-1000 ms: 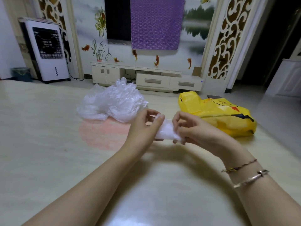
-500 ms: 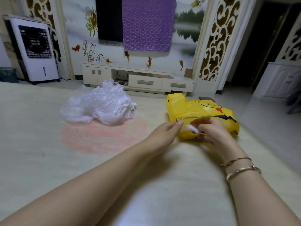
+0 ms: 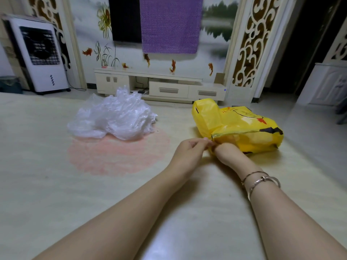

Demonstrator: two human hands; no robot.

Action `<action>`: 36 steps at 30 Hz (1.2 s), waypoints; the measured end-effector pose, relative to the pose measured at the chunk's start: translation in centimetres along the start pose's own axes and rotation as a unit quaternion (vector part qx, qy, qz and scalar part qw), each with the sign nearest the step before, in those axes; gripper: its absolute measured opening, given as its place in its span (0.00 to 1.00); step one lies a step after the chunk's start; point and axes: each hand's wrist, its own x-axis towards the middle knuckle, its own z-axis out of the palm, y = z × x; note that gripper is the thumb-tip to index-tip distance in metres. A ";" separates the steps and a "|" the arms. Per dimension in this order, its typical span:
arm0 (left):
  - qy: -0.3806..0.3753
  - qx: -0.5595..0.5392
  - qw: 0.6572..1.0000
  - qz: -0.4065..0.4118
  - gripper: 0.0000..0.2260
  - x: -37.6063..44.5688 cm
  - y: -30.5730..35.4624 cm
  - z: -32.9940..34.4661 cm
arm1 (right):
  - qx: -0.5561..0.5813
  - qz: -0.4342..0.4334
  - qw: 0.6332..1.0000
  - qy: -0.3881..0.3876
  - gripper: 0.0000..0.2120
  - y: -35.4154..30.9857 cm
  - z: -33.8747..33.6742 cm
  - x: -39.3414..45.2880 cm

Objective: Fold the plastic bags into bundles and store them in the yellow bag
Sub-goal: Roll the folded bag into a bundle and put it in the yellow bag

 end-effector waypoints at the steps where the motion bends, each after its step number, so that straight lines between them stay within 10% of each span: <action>1: 0.000 -0.004 1.000 -0.006 0.14 0.0 0.0 -0.1 | 0.004 -0.003 1.000 -0.006 0.15 -0.1 -0.2 -0.4; 5: -0.002 -0.001 1.000 -0.019 0.13 0.0 0.1 -0.4 | 0.028 -0.079 0.995 0.056 0.04 0.5 -0.7 -1.5; 11: -0.006 0.031 0.999 -0.027 0.12 -0.5 1.2 -1.0 | -0.012 -0.081 0.991 0.101 0.24 0.1 -2.5 -3.1; 18: 0.053 0.108 0.992 -0.021 0.10 -0.2 4.0 -5.6 | -0.071 -0.077 0.975 0.198 0.14 -1.4 -2.8 -4.2; 25: 0.160 0.422 0.891 0.043 0.12 -0.7 1.7 -14.5 | 0.116 -0.174 0.966 0.151 0.13 -3.6 -0.5 -4.6; 36: 0.178 0.528 0.830 -0.021 0.20 1.7 -1.9 -18.7 | 0.325 -0.230 0.917 0.032 0.17 -6.5 4.0 -4.3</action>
